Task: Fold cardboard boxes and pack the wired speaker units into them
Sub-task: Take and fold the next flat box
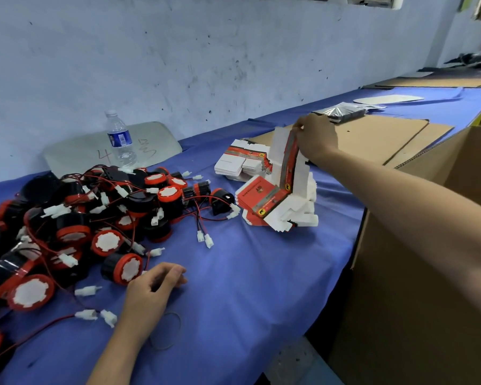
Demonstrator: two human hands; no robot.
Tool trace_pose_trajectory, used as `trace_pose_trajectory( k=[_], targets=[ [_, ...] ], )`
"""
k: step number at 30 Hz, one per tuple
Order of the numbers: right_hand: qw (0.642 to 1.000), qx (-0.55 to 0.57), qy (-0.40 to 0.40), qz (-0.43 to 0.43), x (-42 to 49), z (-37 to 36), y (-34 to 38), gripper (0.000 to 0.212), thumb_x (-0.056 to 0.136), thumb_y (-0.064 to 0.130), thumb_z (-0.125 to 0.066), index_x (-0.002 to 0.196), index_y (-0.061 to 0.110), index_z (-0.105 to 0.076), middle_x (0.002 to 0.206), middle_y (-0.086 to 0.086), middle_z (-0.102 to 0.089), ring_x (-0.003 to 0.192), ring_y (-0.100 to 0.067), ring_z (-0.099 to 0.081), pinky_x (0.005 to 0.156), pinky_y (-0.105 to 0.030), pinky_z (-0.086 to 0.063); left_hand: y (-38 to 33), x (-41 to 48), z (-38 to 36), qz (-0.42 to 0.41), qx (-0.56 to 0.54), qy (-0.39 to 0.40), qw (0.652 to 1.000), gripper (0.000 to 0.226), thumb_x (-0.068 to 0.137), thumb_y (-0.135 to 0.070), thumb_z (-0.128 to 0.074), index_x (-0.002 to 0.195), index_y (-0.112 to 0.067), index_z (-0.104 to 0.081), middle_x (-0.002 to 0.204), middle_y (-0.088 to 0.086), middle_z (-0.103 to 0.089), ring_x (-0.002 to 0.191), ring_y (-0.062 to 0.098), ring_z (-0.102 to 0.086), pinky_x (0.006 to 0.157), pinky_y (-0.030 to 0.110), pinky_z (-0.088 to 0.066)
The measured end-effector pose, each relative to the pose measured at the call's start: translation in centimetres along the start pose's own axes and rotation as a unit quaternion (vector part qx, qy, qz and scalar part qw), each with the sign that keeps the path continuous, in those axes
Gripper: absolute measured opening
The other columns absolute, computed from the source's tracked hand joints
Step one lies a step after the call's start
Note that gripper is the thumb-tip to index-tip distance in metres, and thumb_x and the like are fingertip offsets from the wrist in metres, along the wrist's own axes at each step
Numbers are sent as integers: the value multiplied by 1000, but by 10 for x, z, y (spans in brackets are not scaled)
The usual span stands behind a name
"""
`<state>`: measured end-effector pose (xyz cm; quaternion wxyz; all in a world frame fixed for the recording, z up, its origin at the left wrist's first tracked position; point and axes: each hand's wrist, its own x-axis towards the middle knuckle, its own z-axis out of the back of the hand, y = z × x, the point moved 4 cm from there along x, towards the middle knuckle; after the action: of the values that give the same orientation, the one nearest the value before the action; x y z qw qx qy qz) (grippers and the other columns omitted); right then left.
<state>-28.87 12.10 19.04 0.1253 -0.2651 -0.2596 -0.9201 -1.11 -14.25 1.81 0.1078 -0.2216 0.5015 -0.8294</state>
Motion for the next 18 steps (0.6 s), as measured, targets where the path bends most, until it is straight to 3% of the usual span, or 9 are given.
trace_pose_trajectory(
  k=[5,10,13,16,18],
  targets=[
    [998,30,-40,32,-23,-16,-11,27,99,13,-39,110,7,-64,102,-18,-68,90,-38,-60,75,-39,-46,-1,-1,0,4,-1,-2,1000,19,94,-20,-57,82,-18,-71,78,-4,-73,75,4,-67,69,12,-49],
    [996,0,-46,79,-41,-27,-14,27,101,26,-43,118,15,-61,97,-13,-71,85,-37,-62,66,-37,-41,-1,-1,1,12,-11,-4,1000,19,95,-19,-57,82,-17,-72,79,-2,-73,76,5,-67,71,14,-50],
    [989,-79,97,81,-27,-27,-8,27,93,36,-59,108,14,-63,95,-11,-66,86,-31,-58,65,-33,-41,0,-1,2,15,-14,-8,1000,19,95,-19,-57,82,-17,-72,78,-3,-73,76,5,-67,72,15,-50],
    [963,-46,257,67,-18,-24,1,17,93,20,-61,107,12,-62,95,-9,-61,85,-32,-64,52,-30,-48,-2,-1,1,11,-12,-9,1000,20,95,-18,-57,82,-17,-72,78,-4,-73,75,3,-67,70,11,-49],
    [956,-32,283,75,-17,-21,6,18,95,15,-57,112,14,-63,96,-9,-59,79,-31,-65,43,-22,-48,-3,-1,0,10,-7,-10,1000,20,95,-16,-57,82,-16,-72,78,-4,-73,74,2,-66,69,9,-48]
  ],
)
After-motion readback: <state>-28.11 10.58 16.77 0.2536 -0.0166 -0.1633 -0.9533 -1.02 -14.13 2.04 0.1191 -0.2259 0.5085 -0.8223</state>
